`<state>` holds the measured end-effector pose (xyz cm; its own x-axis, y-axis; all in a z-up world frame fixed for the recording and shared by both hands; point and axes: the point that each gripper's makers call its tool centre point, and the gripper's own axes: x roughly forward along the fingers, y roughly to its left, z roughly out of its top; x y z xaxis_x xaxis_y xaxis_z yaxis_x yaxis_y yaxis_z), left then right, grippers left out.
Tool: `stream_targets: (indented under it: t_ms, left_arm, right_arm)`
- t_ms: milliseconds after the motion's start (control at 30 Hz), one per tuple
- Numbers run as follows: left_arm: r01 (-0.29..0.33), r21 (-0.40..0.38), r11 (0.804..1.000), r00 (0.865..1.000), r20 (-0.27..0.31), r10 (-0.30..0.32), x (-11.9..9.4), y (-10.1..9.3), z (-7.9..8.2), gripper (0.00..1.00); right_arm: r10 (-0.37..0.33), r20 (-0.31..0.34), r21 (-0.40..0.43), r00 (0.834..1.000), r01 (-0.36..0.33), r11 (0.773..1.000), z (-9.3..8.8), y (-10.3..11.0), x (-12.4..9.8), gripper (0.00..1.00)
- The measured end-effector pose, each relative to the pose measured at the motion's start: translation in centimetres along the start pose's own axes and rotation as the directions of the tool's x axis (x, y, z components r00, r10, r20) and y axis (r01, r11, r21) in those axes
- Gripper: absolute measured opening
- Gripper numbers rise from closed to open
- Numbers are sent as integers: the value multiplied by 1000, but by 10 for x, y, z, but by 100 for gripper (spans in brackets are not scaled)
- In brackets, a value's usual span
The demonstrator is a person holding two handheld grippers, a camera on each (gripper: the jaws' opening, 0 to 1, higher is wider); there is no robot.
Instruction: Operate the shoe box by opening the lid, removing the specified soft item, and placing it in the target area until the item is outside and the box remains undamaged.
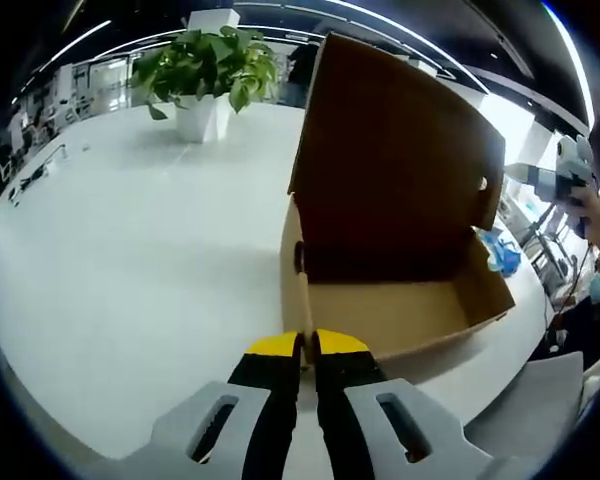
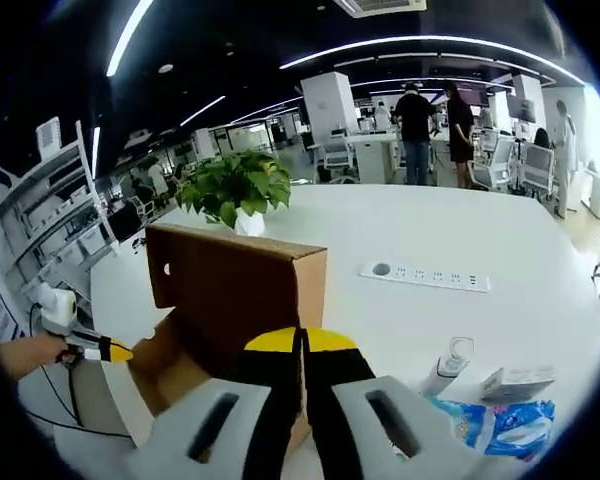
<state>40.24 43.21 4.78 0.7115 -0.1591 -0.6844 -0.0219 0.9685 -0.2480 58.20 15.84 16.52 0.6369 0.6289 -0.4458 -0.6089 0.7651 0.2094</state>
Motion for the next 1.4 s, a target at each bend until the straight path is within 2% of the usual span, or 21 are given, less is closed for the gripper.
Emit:
stream_targets:
  t_ms: [333,867,1400]
  left_arm:
    - [5,5,1000,1000,3,-5,-1,-1,0,2]
    - [7,25,1000,1000,2,-7,0,-1,0,2]
    - [9,73,997,1000,13,-10,-1,-2,1,3]
  right_arm:
    - [-6,-9,-18,1000,6,1000,-16,7,-10,0]
    - [-23,12,-39,1000,23,999,-30,17,-24,0]
    - [-16,16,-21,1000,16,1000,-45,25,-34,0]
